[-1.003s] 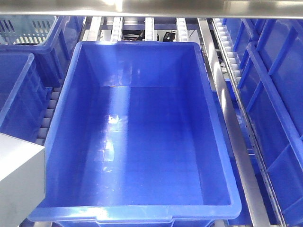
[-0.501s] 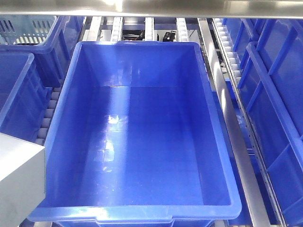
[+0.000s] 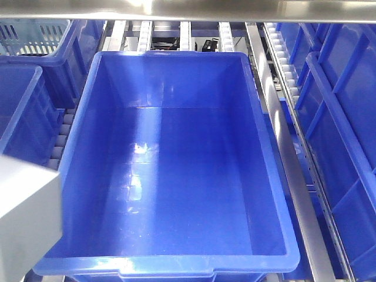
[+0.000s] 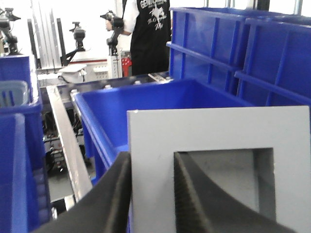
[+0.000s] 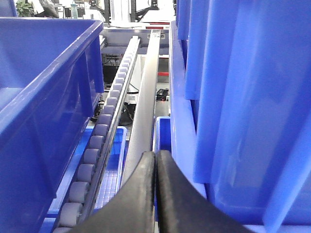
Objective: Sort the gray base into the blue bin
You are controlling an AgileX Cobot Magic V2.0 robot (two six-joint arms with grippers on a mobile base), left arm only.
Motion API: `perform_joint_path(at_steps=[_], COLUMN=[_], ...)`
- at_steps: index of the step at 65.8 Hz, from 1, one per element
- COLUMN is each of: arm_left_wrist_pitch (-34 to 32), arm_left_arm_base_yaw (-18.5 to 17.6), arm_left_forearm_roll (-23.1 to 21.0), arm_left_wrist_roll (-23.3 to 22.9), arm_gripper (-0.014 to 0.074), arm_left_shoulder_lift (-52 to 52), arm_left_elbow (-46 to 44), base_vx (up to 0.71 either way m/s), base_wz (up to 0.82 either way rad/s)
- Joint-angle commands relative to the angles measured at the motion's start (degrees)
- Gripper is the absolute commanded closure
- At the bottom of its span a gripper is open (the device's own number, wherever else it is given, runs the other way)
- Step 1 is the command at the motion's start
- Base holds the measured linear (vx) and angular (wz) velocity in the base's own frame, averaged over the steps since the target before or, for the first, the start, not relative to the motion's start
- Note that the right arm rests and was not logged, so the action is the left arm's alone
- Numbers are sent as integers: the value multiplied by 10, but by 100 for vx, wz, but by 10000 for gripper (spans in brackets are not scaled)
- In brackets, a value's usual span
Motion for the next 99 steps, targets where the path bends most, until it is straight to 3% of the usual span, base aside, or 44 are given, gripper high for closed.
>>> perform_joint_path(at_steps=[1,15,26,38,51,66,99], arm_left_wrist_pitch=[-112,-204,-227,-214,-212,-204,-74], arm_left_arm_base_yaw=[-2,-2,-2,-2,-2,-5,-9], arm_left_forearm_roll=[-8,-9,-9,-9,-9,-9,-13], arm_left_wrist_roll=[-8,-13,-38,-40,-83,-83,-83], arm_gripper=[592,578,573,566,554,544,525], arm_left_shoulder_lift=[47,187,299,417,522,629,805], arm_left_elbow=[-16,-25,-88,-166,-231,-294,-424], base_vx=[0,0,0,0,0,0,0], base_wz=[0,0,0,0,0,0,0])
